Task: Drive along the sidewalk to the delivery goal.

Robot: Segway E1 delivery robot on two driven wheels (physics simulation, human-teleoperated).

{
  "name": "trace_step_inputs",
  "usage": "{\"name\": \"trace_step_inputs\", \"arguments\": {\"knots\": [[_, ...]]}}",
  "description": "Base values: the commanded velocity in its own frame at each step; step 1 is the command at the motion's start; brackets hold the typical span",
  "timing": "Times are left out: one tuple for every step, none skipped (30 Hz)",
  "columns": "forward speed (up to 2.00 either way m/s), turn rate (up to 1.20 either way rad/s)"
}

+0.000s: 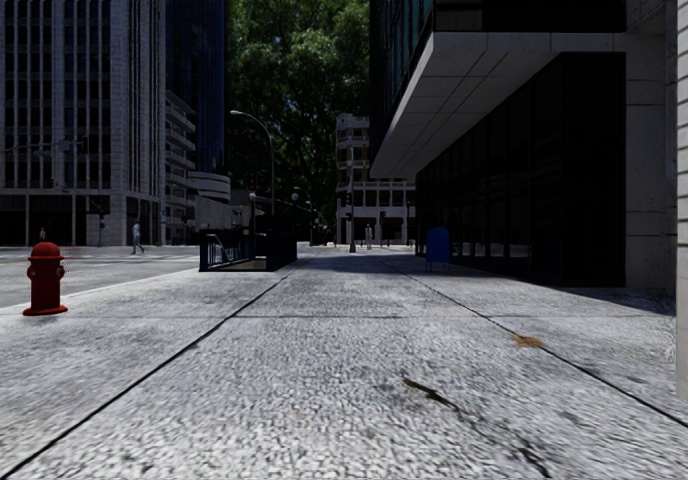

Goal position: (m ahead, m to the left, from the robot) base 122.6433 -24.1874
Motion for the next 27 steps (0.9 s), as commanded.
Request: {"name": "trace_step_inputs", "arguments": {"knots": [[1.98,0.00],[1.98,0.00],[1.98,0.00],[1.98,0.00],[1.98,0.00],[1.98,0.00],[1.98,0.00],[1.98,0.00],[1.98,0.00],[1.98,0.00],[1.98,0.00],[1.98,0.00],[1.98,0.00],[1.98,0.00],[1.98,0.00],[1.98,0.00],[1.98,0.00],[1.98,0.00],[1.98,0.00],[1.98,0.00],[1.98,0.00],[1.98,0.00],[1.98,0.00],[1.98,0.00],[1.98,0.00],[1.98,0.00],[1.98,0.00]]}}
